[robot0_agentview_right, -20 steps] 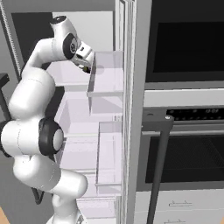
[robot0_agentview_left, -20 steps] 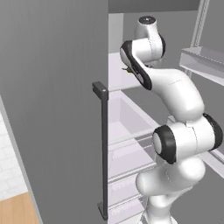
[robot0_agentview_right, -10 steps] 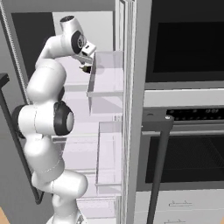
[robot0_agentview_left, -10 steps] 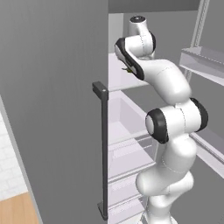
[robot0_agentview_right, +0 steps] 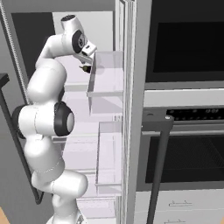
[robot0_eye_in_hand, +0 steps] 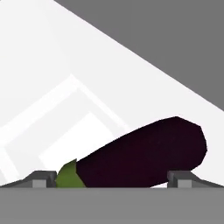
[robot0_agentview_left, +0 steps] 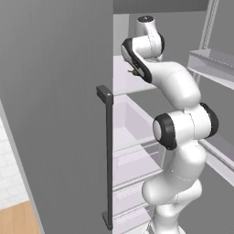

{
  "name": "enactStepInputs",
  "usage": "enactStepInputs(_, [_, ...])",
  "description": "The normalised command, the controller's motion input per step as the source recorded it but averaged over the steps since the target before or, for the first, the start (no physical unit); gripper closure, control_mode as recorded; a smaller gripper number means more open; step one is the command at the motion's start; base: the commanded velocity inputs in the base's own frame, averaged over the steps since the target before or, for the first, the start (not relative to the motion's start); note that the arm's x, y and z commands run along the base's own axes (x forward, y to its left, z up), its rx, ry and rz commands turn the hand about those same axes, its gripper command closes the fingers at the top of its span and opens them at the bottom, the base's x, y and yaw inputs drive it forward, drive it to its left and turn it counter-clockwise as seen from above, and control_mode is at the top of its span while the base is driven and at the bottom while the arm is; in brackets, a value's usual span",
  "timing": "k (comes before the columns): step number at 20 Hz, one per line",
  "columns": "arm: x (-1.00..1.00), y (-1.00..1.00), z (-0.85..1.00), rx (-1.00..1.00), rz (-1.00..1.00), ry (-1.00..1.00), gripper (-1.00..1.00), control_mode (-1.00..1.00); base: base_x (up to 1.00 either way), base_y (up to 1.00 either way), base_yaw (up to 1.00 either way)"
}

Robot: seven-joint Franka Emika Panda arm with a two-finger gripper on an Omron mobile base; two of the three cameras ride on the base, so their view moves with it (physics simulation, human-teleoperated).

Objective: Place one eggplant and one chicken drumstick in each tupperware on the nearby counter, to pack two identical lunches.

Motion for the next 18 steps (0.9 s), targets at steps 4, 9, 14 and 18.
enactStepInputs(4, [-0.24, 0.00, -0.01, 0.03, -0.03, -0.01, -1.00, -1.00, 0.00, 0.00, 0.00])
enactStepInputs(9, [0.05, 0.00, -0.15, 0.00, -0.10, 0.00, -1.00, -1.00, 0.00, 0.00, 0.00])
enactStepInputs(14, [0.26, 0.00, -0.19, 0.00, -0.13, 0.00, -1.00, -1.00, 0.00, 0.00, 0.00])
enactStepInputs(18, [0.26, 0.00, -0.10, 0.00, -0.13, -0.01, -1.00, -1.00, 0.00, 0.00, 0.00])
